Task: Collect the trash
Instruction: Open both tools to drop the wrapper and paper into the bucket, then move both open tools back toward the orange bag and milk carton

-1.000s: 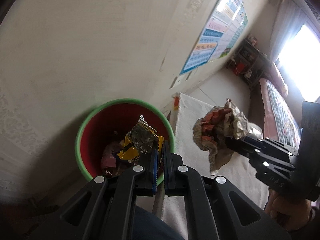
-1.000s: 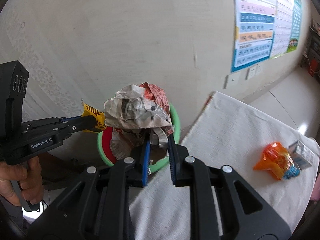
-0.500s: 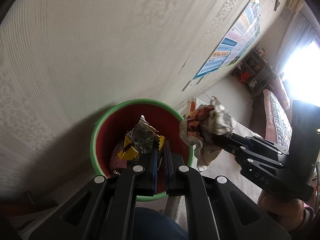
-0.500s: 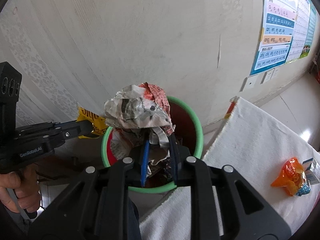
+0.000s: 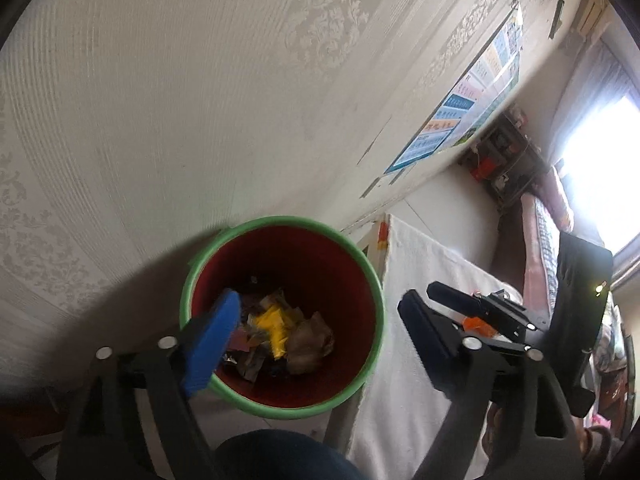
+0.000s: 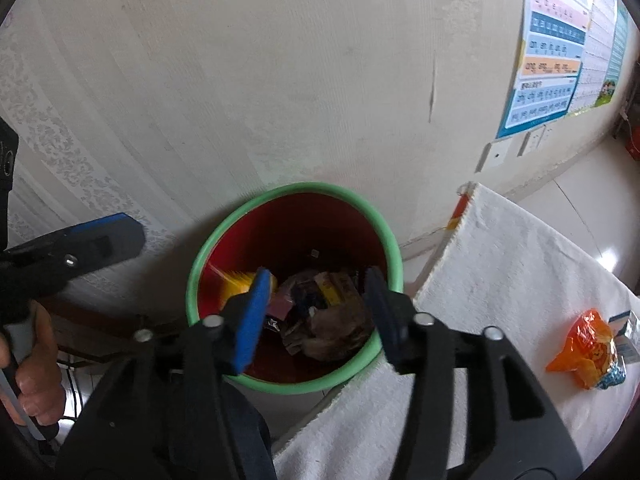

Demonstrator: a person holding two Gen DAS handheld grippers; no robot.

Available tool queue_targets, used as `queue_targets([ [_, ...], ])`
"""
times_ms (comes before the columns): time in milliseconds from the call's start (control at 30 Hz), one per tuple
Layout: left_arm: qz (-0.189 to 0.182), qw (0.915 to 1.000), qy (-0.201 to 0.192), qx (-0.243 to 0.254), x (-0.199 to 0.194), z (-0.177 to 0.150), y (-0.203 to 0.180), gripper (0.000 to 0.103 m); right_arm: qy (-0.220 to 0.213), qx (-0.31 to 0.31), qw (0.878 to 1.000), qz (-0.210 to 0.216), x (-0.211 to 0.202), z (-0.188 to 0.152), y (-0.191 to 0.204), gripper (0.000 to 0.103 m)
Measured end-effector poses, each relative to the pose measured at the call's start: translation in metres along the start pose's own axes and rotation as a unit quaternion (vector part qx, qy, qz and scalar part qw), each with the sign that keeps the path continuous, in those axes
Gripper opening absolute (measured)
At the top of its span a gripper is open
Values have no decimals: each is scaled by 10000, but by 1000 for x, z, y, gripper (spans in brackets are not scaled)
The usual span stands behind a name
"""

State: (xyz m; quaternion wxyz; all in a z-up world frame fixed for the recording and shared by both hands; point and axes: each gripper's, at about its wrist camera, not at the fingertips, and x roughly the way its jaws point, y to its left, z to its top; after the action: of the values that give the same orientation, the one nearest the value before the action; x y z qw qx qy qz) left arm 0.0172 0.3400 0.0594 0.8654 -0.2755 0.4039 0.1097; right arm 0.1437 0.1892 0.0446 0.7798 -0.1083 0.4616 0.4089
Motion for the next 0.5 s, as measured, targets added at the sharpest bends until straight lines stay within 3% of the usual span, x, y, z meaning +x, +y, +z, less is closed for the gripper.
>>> queue_targets([
  [100,46,10000,28,-5,0,-2,-1,86,-48,67,9999,-82,-5,-5,-5,70],
  [267,98,9999,21,96,-1,-4,-13,93,-133,208,9995,-214,-22,-14,-16,82],
  [500,40,9992,35,386,-2,-10,-51,95,-317,419,9981,-326,-54,-27,-39,87],
])
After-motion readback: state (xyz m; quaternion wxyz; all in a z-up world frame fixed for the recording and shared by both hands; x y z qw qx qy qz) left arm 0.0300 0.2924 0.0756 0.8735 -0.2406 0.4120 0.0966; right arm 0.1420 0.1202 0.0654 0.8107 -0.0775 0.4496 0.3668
